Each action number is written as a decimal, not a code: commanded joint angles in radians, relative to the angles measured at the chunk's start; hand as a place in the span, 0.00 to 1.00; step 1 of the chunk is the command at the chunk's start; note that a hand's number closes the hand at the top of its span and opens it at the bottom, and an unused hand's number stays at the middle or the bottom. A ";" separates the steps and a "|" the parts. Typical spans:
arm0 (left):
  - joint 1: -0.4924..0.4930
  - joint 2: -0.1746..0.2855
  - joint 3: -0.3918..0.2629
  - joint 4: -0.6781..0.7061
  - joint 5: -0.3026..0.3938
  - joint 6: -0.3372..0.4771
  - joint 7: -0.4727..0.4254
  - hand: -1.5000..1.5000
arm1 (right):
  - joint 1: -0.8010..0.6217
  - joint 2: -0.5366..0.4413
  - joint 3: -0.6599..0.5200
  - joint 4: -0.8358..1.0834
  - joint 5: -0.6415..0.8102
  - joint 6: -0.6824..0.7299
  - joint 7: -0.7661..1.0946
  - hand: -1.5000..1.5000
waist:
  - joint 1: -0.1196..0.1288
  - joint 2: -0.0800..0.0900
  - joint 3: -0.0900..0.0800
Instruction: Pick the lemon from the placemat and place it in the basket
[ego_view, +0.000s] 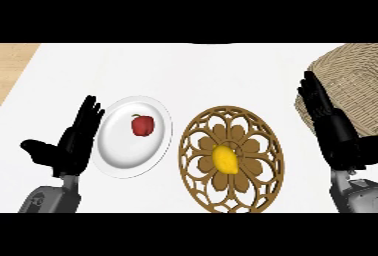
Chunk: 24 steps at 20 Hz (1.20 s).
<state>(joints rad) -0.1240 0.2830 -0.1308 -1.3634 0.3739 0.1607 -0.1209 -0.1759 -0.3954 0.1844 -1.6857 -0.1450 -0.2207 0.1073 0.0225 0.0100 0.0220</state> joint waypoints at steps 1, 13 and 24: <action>0.038 0.056 0.022 -0.075 -0.017 -0.001 0.063 0.50 | -0.032 0.009 -0.016 0.094 -0.001 0.077 -0.074 1.00 | -0.012 -0.010 -0.021; -0.092 0.175 0.040 -0.047 -0.129 0.074 0.203 0.50 | -0.211 0.222 0.219 0.273 0.373 -0.140 -0.267 0.00 | -0.003 -0.011 -0.022; -0.047 0.142 0.041 -0.041 -0.158 0.118 0.189 0.50 | -0.364 -0.082 0.291 0.111 0.575 0.214 0.377 0.00 | -0.042 -0.025 -0.030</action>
<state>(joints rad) -0.1941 0.4209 -0.0989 -1.4215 0.2215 0.2824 0.0941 -0.4919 -0.3584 0.4404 -1.5478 0.4199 -0.2116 0.3294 -0.0115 -0.0128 -0.0042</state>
